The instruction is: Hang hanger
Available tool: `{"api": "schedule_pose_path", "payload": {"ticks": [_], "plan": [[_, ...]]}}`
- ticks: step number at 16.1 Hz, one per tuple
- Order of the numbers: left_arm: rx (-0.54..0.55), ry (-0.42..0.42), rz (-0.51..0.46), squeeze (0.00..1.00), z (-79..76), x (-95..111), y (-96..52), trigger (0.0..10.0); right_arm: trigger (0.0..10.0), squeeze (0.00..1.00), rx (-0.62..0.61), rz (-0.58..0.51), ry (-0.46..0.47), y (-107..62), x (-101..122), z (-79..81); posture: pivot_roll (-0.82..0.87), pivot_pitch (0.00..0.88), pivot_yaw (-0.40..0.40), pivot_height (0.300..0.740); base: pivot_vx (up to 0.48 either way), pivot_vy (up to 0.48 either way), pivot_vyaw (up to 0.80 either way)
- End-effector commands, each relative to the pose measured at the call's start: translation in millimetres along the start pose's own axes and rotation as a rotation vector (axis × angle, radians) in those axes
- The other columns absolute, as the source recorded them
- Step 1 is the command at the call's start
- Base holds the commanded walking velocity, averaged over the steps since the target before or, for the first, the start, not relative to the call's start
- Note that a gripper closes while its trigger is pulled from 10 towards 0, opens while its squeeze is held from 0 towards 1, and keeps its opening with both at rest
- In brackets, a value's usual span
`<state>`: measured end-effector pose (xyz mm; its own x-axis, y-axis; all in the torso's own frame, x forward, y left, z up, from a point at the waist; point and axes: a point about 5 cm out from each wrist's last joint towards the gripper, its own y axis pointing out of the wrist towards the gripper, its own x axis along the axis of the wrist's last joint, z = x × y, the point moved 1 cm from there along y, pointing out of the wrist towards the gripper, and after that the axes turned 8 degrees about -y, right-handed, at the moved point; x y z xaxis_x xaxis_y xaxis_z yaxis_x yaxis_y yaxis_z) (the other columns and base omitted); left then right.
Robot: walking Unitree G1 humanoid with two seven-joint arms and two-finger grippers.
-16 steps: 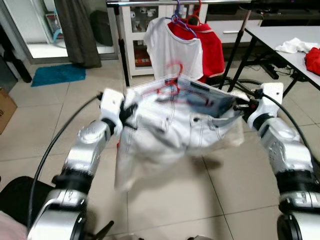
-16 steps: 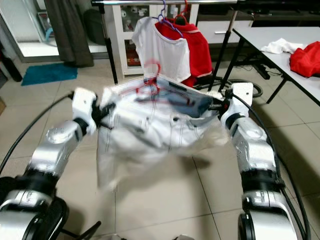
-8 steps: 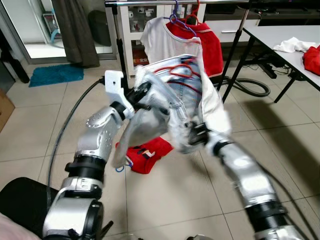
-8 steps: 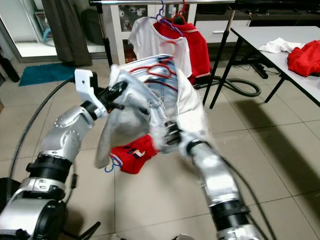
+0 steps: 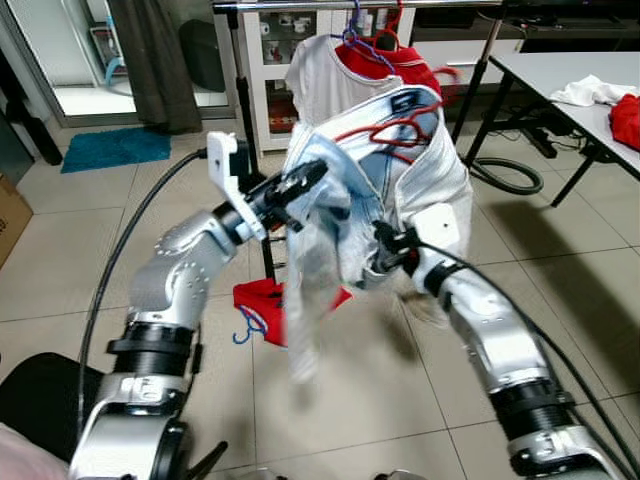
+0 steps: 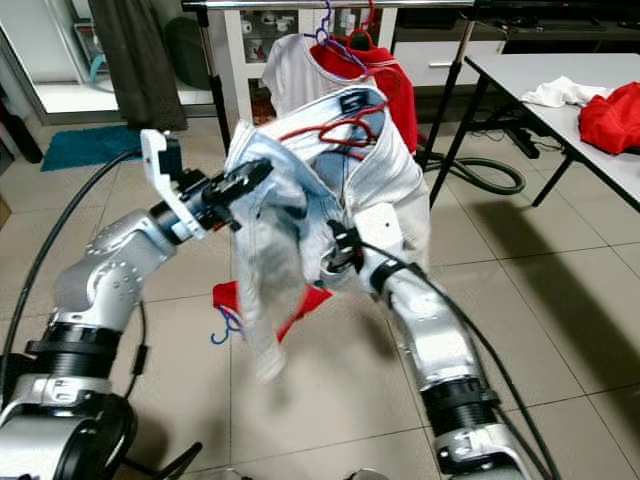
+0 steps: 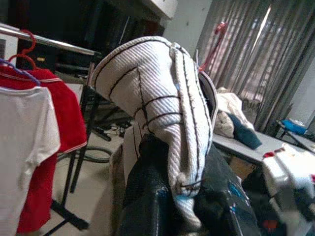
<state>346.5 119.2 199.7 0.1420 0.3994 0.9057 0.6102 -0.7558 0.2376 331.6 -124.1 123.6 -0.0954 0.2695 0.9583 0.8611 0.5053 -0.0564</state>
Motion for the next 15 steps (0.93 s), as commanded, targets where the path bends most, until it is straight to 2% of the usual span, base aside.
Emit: {"api": "schedule_pose_path", "payload": {"ticks": [1, 3, 4, 6, 7, 8, 10, 13, 15], "plan": [[-0.066, 0.038, -0.04, 0.0, -9.1, 14, 5.2, 0.0, 10.0, 1.0, 0.074, -0.098, -0.024, -1.7, 17, 3.4, -0.07, 0.0, 0.034, 0.74, 0.0, 0.0, 0.0], [-0.067, 0.066, -0.041, 0.0, -4.8, 19, 0.7, 0.0, 10.0, 1.0, 0.168, -0.116, -0.088, -15.5, 20, -0.7, -0.08, 0.0, 0.035, 0.74, 0.0, 0.0, 0.0], [-0.067, 0.087, -0.032, 0.0, -1.8, 21, -1.9, 0.0, 10.0, 1.0, 0.206, -0.128, -0.114, -27.0, 23, -8.7, -0.08, 0.0, 0.035, 0.74, 0.0, 0.0, 0.0], [-0.054, 0.114, -0.026, 0.0, 3.8, 25, -5.8, 0.0, 10.0, 1.0, 0.261, -0.207, -0.046, -47.1, 41, -29.5, -0.09, 0.0, 0.04, 0.74, 0.0, 0.0, 0.0], [-0.054, 0.116, -0.028, 0.0, 4.6, 26, -6.8, 0.0, 10.0, 1.0, 0.289, -0.224, -0.032, -53.2, 46, -34.7, -0.09, 0.0, 0.042, 0.74, 0.0, 0.0, 0.0], [-0.06, 0.114, -0.032, 0.0, 4.8, 28, -7.8, 0.0, 10.0, 1.0, 0.349, -0.233, -0.027, -63.0, 52, -40.6, -0.1, 0.0, 0.042, 0.74, 0.0, 0.0, 0.0], [-0.093, 0.116, -0.033, 0.0, 3.4, 29, -9.2, 0.0, 10.0, 1.0, 0.526, -0.182, -0.039, -83.7, 60, -42.3, -0.1, 0.0, 0.042, 0.74, 0.0, 0.0, 0.0], [-0.103, 0.14, -0.008, 0.0, 4.3, 29, -8.6, 0.0, 10.0, 1.0, 0.587, -0.128, -0.1, -90.3, 68, -48.2, -0.1, 0.0, 0.034, 0.74, 0.0, 0.0, 0.0], [-0.109, 0.149, 0.004, 0.0, 4.1, 29, -7.8, 0.0, 10.0, 1.0, 0.624, -0.147, -0.082, -91.6, 80, -46.7, -0.1, 0.0, 0.029, 0.74, 0.0, 0.0, 0.0]]}}
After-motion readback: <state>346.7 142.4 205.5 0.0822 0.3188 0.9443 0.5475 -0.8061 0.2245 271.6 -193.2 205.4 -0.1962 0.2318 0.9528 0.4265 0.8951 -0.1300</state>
